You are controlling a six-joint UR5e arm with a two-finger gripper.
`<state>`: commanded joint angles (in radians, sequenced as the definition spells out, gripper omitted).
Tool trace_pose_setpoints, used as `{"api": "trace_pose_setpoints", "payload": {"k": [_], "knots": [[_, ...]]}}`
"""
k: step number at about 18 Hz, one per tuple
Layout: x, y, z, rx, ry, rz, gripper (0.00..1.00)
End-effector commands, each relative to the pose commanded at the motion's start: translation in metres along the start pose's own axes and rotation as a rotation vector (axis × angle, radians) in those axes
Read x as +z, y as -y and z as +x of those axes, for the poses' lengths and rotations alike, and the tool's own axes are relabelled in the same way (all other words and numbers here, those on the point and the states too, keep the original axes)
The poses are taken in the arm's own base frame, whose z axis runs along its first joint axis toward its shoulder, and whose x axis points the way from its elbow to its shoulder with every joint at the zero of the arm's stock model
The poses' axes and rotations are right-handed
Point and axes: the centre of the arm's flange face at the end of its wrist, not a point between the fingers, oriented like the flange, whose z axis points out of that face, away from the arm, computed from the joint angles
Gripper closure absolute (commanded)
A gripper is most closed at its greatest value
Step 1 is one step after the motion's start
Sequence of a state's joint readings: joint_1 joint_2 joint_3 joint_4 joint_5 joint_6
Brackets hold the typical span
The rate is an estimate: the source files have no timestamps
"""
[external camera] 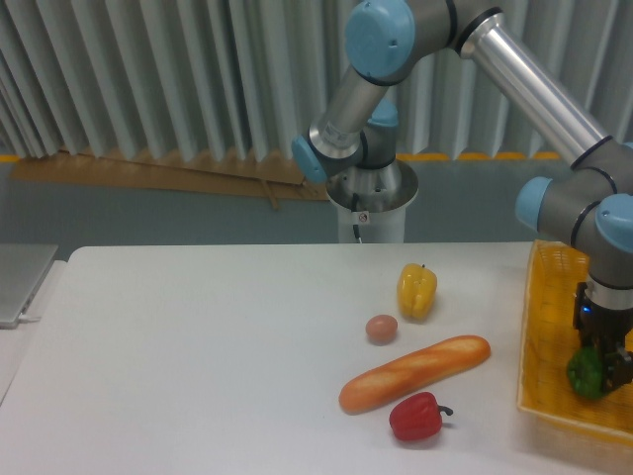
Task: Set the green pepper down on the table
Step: 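Lift the green pepper out of the basket and carry it over the table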
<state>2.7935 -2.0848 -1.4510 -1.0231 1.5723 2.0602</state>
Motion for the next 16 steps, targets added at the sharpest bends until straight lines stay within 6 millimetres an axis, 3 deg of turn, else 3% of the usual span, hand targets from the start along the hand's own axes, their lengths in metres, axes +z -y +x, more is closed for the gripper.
{"api": "trace_pose_setpoints", "payload": {"k": [14, 16], "knots": [[-0.089, 0.068, 0.049, -0.037, -0.185, 0.089, 0.48], [-0.102, 0.089, 0.055, -0.038, -0.215, 0.099, 0.48]]}}
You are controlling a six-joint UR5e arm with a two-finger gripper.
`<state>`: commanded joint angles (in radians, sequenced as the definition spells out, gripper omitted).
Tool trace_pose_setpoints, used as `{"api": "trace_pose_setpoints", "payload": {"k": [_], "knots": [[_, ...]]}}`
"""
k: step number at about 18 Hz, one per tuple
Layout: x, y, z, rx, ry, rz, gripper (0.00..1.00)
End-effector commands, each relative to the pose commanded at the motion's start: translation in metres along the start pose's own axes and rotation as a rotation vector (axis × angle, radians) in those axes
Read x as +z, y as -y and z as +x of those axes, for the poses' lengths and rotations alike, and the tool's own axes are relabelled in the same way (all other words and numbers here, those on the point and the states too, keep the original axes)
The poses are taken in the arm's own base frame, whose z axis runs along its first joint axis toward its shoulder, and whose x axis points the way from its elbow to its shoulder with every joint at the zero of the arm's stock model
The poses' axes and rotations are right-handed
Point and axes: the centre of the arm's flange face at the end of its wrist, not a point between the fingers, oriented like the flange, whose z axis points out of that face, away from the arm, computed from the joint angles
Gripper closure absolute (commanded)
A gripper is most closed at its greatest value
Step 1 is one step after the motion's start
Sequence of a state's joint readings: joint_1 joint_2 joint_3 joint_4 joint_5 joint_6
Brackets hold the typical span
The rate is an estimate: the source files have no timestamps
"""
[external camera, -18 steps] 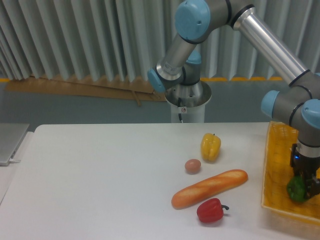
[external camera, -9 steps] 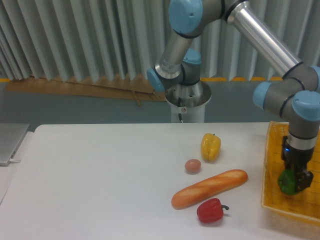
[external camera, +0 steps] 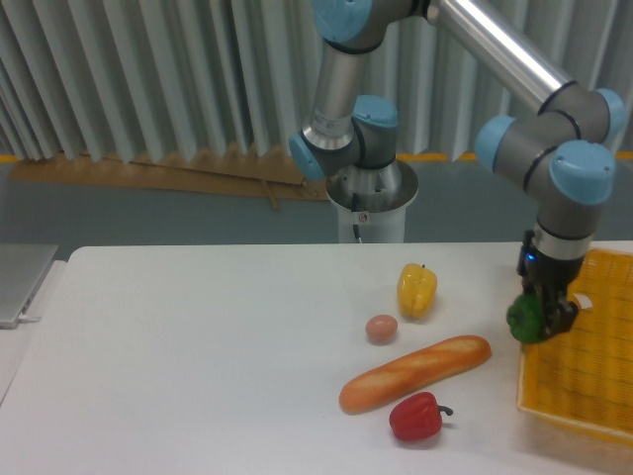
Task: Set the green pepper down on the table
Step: 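Lift the green pepper out of the basket and carry it over the table, then move the held green pepper past the baguette and lower it onto the table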
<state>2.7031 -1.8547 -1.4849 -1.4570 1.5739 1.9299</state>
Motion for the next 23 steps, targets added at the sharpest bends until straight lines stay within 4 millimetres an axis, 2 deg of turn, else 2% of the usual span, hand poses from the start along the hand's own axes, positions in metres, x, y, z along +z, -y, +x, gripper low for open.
{"api": "trace_pose_setpoints", "payload": {"k": [5, 7, 11, 15, 17, 20, 23], "knots": [[0.002, 0.097, 0.001, -0.053, -0.046, 0.001, 0.48], [-0.001, 0.126, 0.001, -0.079, -0.038, -0.013, 0.48], [-0.001, 0.158, 0.003, -0.105, -0.034, -0.015, 0.48], [0.005, 0.212, 0.002, -0.200, 0.036, -0.037, 0.49], [0.015, 0.231, -0.001, -0.225, 0.083, -0.089, 0.49], [0.027, 0.247, -0.008, -0.252, 0.119, -0.111, 0.49], [0.030, 0.261, -0.015, -0.289, 0.176, -0.101, 0.49]]}}
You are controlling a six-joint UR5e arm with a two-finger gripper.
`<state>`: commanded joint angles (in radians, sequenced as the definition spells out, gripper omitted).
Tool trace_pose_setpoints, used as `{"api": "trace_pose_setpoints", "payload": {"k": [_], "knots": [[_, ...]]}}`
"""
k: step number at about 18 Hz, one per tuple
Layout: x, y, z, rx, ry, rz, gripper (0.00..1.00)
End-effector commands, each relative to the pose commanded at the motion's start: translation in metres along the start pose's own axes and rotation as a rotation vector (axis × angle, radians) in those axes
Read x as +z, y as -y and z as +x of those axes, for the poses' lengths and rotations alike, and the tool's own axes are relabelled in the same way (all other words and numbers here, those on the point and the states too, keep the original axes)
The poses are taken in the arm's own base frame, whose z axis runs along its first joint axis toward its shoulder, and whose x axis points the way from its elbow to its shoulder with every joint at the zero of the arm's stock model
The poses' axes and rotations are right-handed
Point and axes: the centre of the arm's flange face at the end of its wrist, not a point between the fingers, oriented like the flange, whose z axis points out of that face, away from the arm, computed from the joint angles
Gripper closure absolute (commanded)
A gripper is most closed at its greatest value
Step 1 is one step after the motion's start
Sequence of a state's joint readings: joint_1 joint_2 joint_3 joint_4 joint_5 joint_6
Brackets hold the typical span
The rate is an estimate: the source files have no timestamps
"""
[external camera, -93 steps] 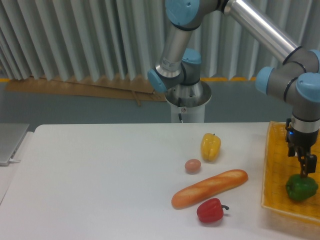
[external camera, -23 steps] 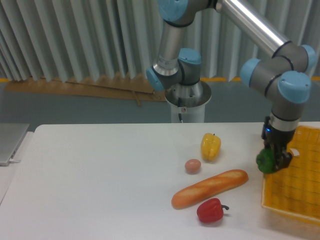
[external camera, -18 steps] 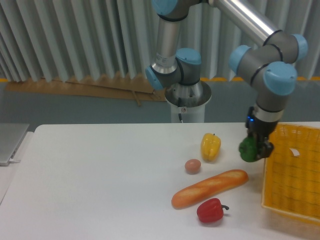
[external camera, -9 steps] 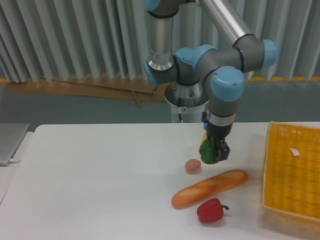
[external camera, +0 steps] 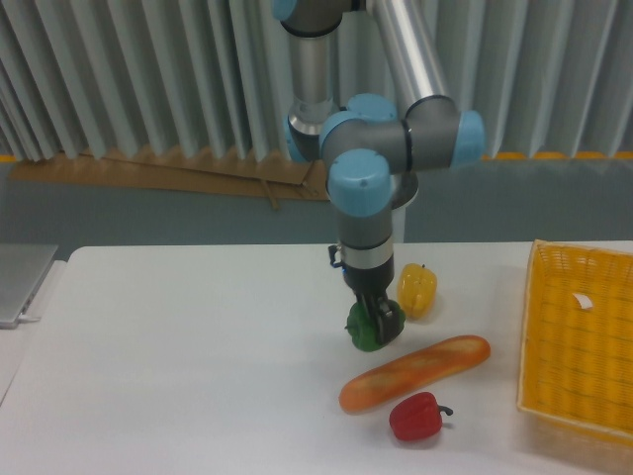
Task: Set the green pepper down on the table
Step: 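Move the held green pepper past the baguette and lower it onto the table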
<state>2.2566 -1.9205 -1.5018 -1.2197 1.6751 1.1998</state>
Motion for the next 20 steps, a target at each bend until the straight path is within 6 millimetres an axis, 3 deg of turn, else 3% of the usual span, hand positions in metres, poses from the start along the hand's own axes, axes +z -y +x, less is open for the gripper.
{"api": "trace_pose_setpoints", "payload": {"k": [3, 9, 11, 14, 20], "knots": [[0.006, 0.008, -0.003, -0.050, 0.010, -0.008, 0.49], [0.029, 0.050, 0.002, -0.161, 0.089, -0.085, 0.49], [0.023, 0.061, 0.001, -0.192, 0.120, -0.065, 0.49], [0.029, 0.064, -0.002, -0.215, 0.126, -0.078, 0.57], [0.062, 0.064, -0.010, -0.225, 0.144, -0.186, 0.56]]}}
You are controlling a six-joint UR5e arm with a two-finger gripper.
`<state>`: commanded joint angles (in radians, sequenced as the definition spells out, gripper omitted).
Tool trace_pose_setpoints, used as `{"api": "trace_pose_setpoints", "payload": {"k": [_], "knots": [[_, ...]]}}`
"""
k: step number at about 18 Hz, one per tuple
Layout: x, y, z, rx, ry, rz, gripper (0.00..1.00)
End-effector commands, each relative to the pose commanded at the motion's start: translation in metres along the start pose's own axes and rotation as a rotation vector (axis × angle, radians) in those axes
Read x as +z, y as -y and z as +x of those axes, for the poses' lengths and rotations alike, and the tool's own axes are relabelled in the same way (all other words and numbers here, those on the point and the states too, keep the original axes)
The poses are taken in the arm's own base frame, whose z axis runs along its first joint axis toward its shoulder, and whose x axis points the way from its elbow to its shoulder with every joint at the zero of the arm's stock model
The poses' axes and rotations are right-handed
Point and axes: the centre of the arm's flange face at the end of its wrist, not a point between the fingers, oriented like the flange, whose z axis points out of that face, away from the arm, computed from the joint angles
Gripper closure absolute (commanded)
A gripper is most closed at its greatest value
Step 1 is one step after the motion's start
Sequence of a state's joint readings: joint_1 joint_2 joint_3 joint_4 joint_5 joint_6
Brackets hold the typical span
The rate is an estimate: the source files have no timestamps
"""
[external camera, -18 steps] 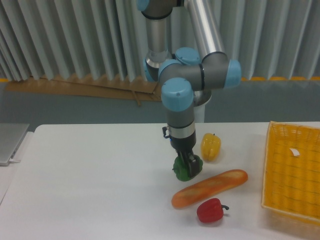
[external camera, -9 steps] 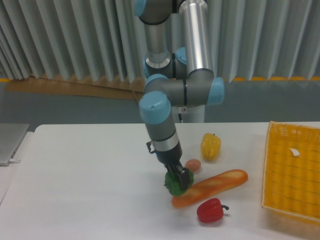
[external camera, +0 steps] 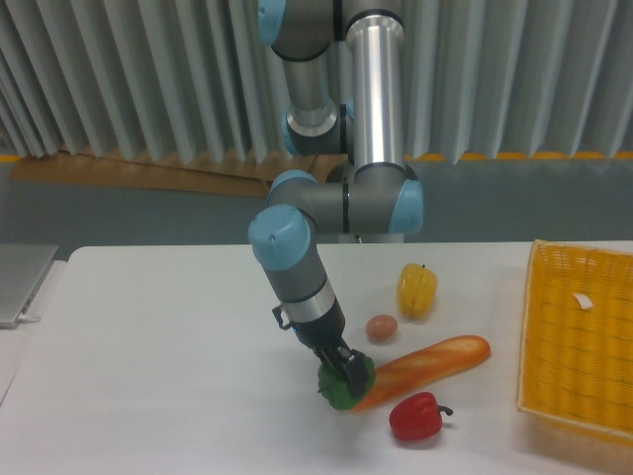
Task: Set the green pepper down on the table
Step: 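Move the held green pepper past the baguette and lower it onto the table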
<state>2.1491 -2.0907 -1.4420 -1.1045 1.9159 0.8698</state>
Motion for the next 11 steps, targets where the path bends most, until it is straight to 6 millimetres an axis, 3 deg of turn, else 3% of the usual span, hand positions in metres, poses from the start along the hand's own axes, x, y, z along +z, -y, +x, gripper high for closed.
{"api": "trace_pose_setpoints", "payload": {"k": [11], "knots": [[0.014, -0.018, -0.017, -0.032, 0.000, -0.036, 0.50]]}}
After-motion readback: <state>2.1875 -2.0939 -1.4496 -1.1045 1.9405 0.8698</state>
